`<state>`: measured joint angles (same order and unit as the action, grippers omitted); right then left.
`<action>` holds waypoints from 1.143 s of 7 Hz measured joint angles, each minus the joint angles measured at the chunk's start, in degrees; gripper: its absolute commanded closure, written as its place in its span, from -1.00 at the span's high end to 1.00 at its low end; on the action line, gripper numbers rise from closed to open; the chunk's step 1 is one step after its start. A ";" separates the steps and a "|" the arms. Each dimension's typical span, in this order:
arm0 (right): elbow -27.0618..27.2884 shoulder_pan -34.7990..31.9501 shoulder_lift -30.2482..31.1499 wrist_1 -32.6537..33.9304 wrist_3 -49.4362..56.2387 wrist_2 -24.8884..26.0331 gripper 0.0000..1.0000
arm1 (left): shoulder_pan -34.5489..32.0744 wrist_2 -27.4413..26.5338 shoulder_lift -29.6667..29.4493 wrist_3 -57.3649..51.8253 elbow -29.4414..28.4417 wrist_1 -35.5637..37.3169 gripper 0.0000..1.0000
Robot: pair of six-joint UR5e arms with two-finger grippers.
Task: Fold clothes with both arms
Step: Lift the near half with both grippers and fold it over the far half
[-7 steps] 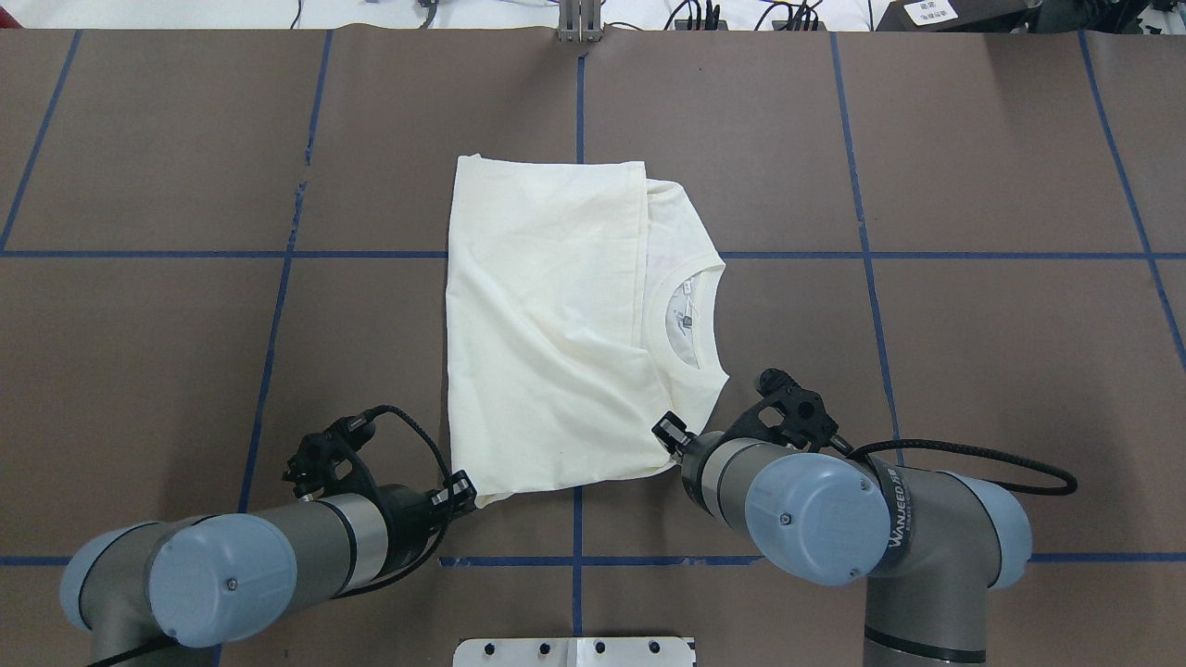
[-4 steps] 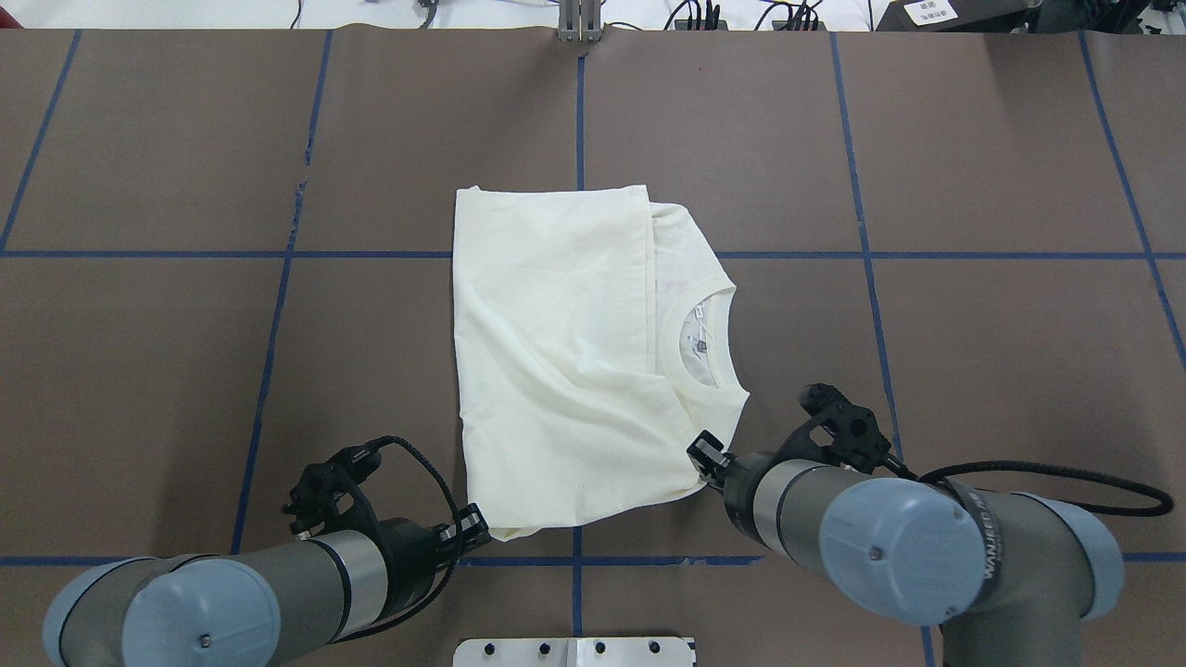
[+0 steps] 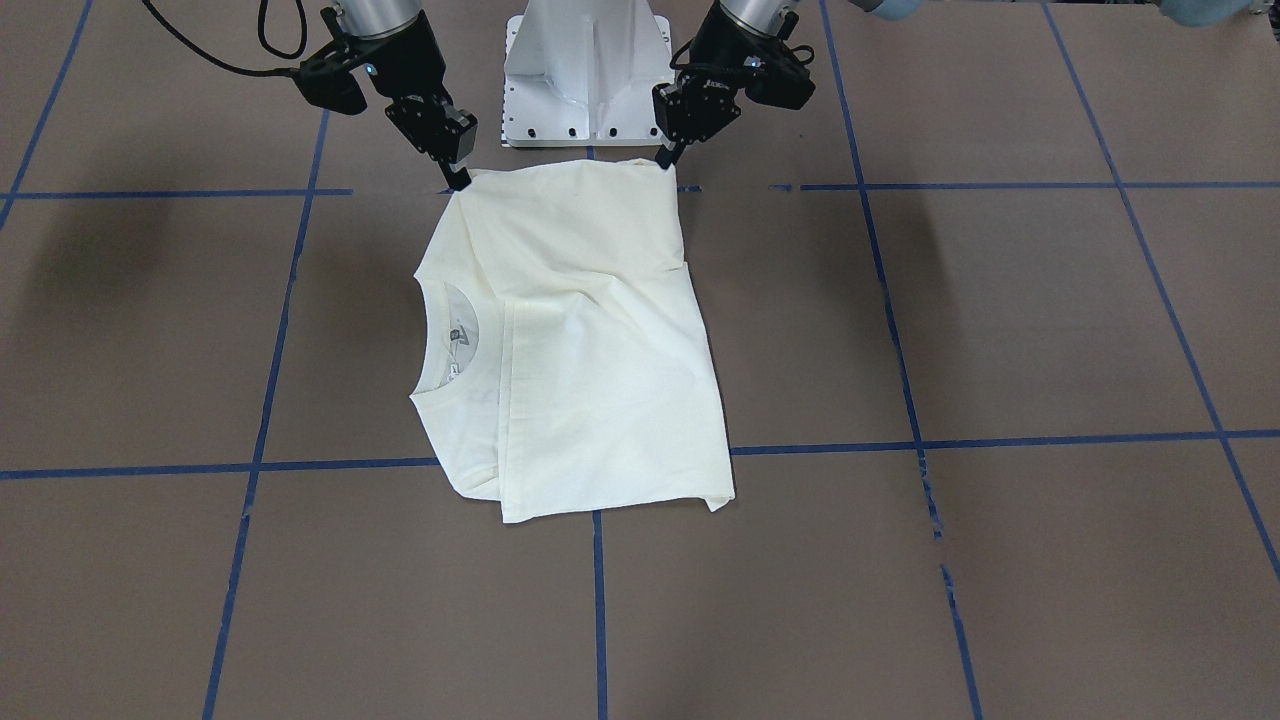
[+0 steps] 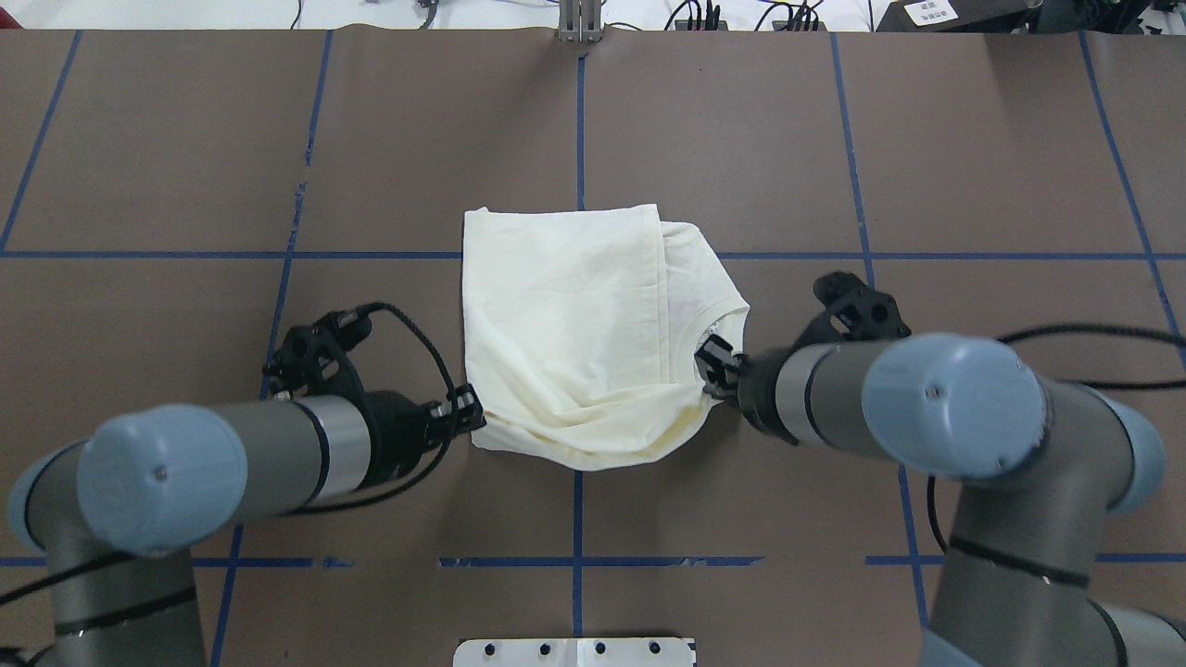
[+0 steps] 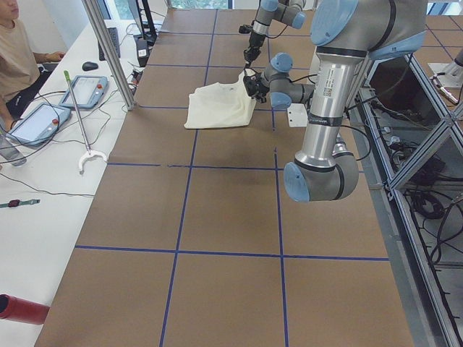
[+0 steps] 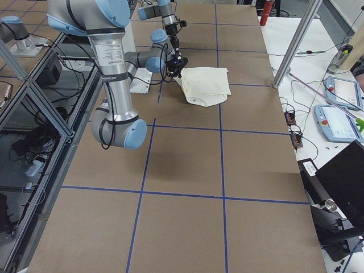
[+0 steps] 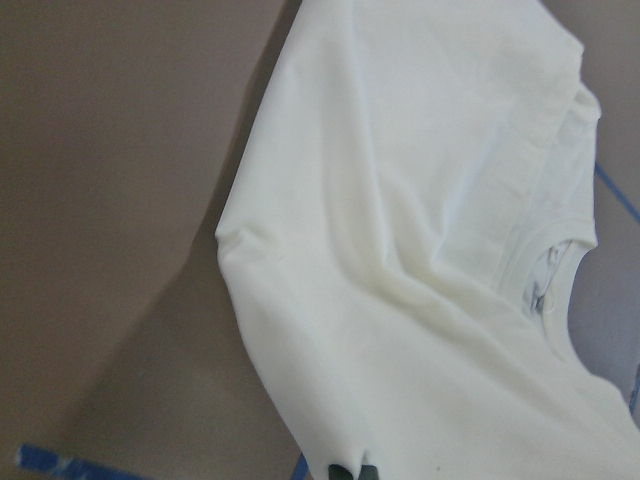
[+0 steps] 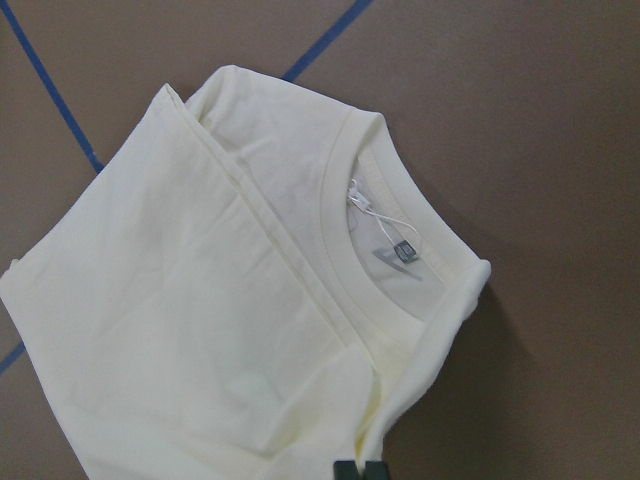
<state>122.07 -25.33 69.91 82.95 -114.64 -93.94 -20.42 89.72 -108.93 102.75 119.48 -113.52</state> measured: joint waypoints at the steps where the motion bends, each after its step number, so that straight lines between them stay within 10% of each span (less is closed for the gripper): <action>1: -5.63 -5.92 -4.61 -0.18 2.34 -4.93 -1.00 | -4.68 2.48 -3.37 -3.46 -4.26 0.61 -1.00; 8: -38.41 -15.98 -18.87 -13.42 8.78 -9.59 -1.00 | -17.48 3.72 -17.16 -15.23 -33.81 -8.08 -1.00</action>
<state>83.66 -41.31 51.05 69.53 -105.86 -103.53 -37.90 93.44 -126.09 87.51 85.66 -121.60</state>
